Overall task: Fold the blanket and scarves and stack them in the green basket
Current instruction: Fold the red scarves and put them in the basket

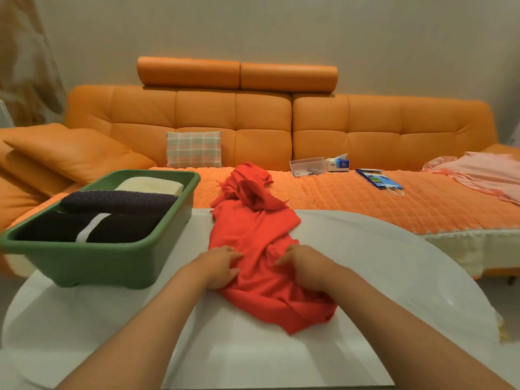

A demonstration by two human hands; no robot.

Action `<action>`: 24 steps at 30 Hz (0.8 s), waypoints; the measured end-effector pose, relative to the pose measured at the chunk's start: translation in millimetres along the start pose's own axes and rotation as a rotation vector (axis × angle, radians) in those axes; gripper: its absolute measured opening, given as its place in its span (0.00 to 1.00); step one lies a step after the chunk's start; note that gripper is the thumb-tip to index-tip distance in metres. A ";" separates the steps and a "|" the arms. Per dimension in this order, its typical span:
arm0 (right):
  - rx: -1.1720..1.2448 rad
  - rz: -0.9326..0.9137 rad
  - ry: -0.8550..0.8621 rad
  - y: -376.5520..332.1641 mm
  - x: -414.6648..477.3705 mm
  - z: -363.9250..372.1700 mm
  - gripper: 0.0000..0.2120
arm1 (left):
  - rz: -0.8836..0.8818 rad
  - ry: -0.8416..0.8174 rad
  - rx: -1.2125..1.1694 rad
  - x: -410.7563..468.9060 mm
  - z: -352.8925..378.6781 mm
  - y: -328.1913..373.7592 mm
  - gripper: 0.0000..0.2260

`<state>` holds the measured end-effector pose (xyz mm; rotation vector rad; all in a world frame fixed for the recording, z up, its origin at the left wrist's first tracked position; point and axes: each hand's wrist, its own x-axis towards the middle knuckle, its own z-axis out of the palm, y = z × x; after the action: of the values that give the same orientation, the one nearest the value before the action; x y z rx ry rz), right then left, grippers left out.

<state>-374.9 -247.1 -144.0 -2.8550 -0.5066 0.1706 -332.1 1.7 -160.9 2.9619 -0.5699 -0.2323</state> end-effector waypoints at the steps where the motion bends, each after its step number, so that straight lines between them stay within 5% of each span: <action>1: -0.118 0.032 0.060 3.8 -1.8 -5.6 0.25 | 0.002 0.004 0.051 0.1 -0.8 1.2 0.25; 4: -0.474 0.230 0.183 27.1 -12.2 -23.8 0.16 | 0.049 0.060 0.143 -6.3 -12.6 14.9 0.21; 7: -0.596 0.423 0.113 45.1 -25.9 -30.5 0.14 | 0.154 0.000 0.056 -15.6 -18.4 36.2 0.14; 10: -0.643 0.390 0.112 40.0 -27.7 -27.6 0.14 | 0.304 -0.013 -0.038 -18.9 -14.5 61.7 0.06; 14: -0.209 0.077 0.171 17.0 -19.4 -15.3 0.20 | 0.312 -0.096 -0.376 -24.4 -6.5 100.0 0.04; 19: 0.044 0.072 -0.039 10.6 -23.0 -8.4 0.28 | 0.194 -0.372 -0.762 -28.4 -12.3 107.2 0.14; 21: 0.005 0.082 -0.089 16.0 -26.5 -9.8 0.28 | 0.220 -0.152 -0.531 -20.8 -16.8 89.9 0.25; 24: -0.056 0.097 -0.112 20.9 -30.3 -12.3 0.29 | 0.173 0.136 0.026 -7.0 -9.4 56.5 0.26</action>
<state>-394.5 -279.4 -135.1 -2.9390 -0.4002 0.3404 -357.2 -47.0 -142.8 2.9013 -0.8106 -0.0065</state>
